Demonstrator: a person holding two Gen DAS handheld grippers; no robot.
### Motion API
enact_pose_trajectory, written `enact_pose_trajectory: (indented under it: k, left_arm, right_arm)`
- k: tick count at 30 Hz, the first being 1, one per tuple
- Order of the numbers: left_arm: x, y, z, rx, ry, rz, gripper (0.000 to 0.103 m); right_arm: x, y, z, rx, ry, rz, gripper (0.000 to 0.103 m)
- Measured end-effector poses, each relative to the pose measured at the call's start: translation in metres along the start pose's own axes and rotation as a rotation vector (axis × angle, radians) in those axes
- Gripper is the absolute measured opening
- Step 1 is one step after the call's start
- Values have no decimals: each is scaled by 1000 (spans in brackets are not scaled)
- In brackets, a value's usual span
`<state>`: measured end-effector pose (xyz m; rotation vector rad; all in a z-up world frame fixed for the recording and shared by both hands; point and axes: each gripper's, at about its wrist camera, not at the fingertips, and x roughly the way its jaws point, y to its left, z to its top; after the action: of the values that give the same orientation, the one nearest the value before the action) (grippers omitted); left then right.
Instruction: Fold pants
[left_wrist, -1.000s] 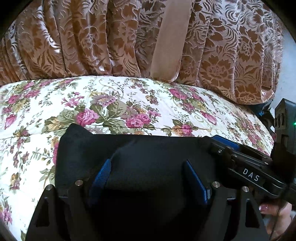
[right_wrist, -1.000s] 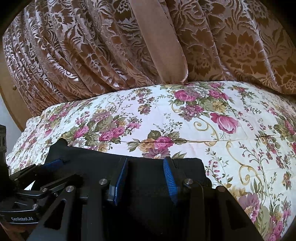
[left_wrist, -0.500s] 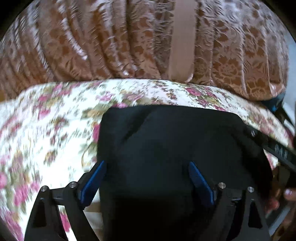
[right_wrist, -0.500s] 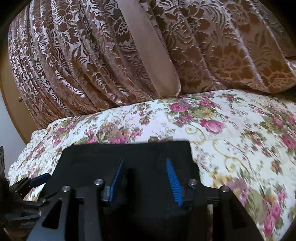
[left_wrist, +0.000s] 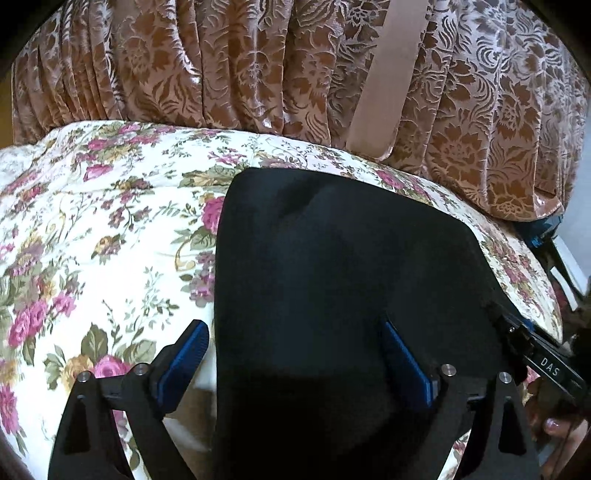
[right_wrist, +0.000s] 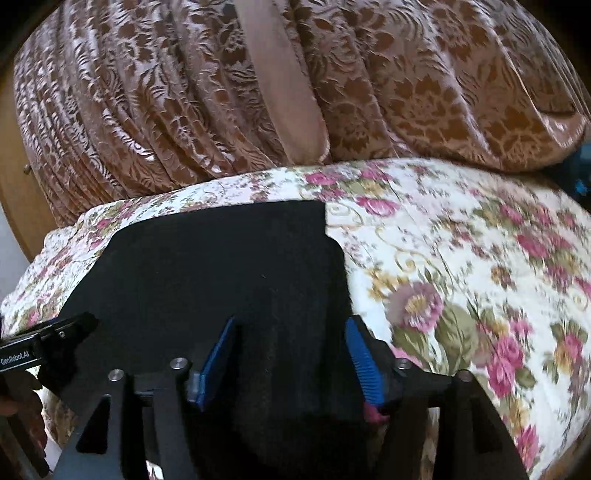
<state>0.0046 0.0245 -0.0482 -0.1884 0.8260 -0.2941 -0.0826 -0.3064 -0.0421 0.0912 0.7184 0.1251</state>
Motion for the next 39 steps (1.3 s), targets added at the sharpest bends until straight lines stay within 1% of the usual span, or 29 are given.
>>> enact_pose_trajectory:
  k: [6, 13, 16, 19, 24, 30, 33, 37, 39]
  left_arm:
    - [-5, 7, -8, -44, 32, -54, 94]
    - [-9, 13, -17, -97, 72, -119, 94]
    - [-9, 16, -20, -119, 88, -158, 94]
    - [-10, 18, -23, -131, 95, -183, 94]
    - [-11, 20, -26, -133, 106, -210, 94]
    - [-9, 22, -26, -136, 121, -223, 97]
    - [-8, 20, -27, -125, 126, -226, 99]
    - [-3, 17, -24, -107, 144, -236, 101]
    - [-1, 16, -22, -106, 154, -241, 102]
  right_arm:
    - [-1, -19, -6, 118, 52, 83, 70]
    - [1, -30, -14, 199, 97, 160, 72]
    - [5, -37, -17, 252, 133, 225, 75]
    - [9, -45, -20, 306, 161, 292, 75]
    - [8, -43, -22, 273, 176, 319, 75]
    - [10, -47, -22, 285, 193, 349, 75]
    - [11, -46, -21, 280, 196, 358, 78]
    - [19, -39, -15, 240, 215, 362, 82]
    - [23, -36, -13, 226, 218, 364, 82]
